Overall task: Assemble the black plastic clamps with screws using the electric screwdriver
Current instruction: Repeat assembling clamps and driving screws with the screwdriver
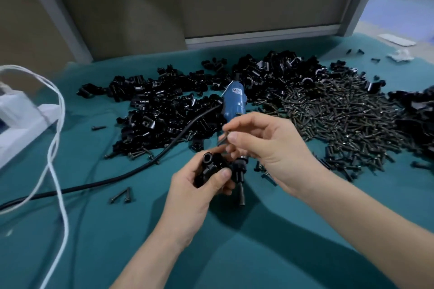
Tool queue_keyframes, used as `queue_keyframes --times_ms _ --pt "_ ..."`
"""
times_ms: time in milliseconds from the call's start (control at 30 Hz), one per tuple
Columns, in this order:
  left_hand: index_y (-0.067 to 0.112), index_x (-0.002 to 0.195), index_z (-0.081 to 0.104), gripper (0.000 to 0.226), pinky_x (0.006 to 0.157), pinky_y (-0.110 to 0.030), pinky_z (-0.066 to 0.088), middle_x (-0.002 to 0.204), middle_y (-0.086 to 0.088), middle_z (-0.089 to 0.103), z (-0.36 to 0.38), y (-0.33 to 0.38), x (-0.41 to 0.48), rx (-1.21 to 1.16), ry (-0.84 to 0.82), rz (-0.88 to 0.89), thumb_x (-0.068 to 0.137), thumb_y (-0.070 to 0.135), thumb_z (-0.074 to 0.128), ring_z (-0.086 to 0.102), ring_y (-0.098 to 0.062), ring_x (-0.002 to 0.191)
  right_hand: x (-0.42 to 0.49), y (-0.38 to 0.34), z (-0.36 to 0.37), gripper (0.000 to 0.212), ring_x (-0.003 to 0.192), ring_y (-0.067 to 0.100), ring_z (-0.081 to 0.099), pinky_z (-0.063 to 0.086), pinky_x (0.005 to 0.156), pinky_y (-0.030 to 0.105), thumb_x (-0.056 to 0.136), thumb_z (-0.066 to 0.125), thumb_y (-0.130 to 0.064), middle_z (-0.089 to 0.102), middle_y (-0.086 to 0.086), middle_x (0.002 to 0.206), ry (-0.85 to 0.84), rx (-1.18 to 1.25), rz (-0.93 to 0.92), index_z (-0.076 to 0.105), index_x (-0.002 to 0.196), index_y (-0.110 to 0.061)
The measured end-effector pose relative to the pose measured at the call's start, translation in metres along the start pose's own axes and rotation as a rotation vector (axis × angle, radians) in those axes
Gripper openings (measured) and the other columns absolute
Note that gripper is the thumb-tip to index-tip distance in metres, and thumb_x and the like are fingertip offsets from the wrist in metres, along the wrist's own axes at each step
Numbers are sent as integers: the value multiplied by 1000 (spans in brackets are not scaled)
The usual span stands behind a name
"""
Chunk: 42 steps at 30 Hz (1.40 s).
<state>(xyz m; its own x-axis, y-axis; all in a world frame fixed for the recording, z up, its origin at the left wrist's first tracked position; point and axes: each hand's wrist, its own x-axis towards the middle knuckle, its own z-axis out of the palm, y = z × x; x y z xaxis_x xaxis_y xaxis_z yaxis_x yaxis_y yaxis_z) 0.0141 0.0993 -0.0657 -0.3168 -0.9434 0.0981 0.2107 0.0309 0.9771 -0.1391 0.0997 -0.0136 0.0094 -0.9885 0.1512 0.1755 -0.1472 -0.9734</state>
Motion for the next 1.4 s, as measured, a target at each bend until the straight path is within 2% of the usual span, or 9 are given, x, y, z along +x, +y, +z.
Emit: queue_keyframes --times_ms 167,367,467,567,700,800,933,1267,1400 --pt "42 97 72 25 54 -19 50 77 8 72 0 0 0 -2 -11 35 76 28 69 63 -8 59 -3 6 11 18 60 6 63 51 59 16 83 67 7 69 -2 66 52 -186 -92 69 81 -10" --pt "46 101 69 28 39 -16 34 70 11 65 -2 -1 1 -20 -47 52 79 30 69 47 -7 47 -10 9 10 23 63 3 63 49 61 14 82 66 10 71 -5 71 2 -214 -144 69 79 -13" --pt "43 98 69 22 38 -15 33 64 10 62 -3 1 1 -22 -74 60 77 36 68 45 -6 45 -14 11 10 26 67 3 66 51 64 14 83 65 12 74 -6 77 -30 -258 -172 68 80 -14" --pt "42 98 70 23 38 -15 33 63 8 60 -3 -1 2 -23 -65 49 82 26 66 45 -8 46 -14 12 8 25 68 4 66 51 64 15 82 67 9 72 -8 75 -20 -279 -186 67 81 -16" --pt "44 97 70 26 38 -16 33 59 8 55 -1 -2 3 -9 -46 32 81 25 64 46 -7 46 -17 14 10 18 67 10 66 55 66 23 77 72 -5 70 -5 72 -27 -312 -210 66 79 -22" --pt "42 98 71 23 38 -15 33 62 8 57 -1 -1 3 -28 -65 21 77 33 69 47 -7 48 -17 18 10 24 66 3 65 51 64 15 81 70 5 70 -11 71 7 -284 -221 65 79 -19" --pt "39 101 71 28 39 -15 34 65 8 58 -3 -2 3 -41 -69 16 84 18 63 49 -9 50 -15 21 5 22 67 -1 65 50 65 12 82 68 8 70 -15 71 13 -267 -205 60 78 -12" --pt "33 106 70 35 40 -14 35 65 6 58 -2 -3 2 -72 -99 -36 82 9 61 50 -8 52 -13 24 1 12 64 0 64 48 62 12 75 68 -6 70 -13 69 -11 -234 -181 59 75 -14" --pt "21 118 60 45 41 -15 36 67 7 61 -3 -4 3 -71 -111 -70 79 1 57 51 -10 55 -12 27 -2 25 66 1 63 50 65 14 81 70 4 69 -13 69 9 -287 -178 59 75 -17"
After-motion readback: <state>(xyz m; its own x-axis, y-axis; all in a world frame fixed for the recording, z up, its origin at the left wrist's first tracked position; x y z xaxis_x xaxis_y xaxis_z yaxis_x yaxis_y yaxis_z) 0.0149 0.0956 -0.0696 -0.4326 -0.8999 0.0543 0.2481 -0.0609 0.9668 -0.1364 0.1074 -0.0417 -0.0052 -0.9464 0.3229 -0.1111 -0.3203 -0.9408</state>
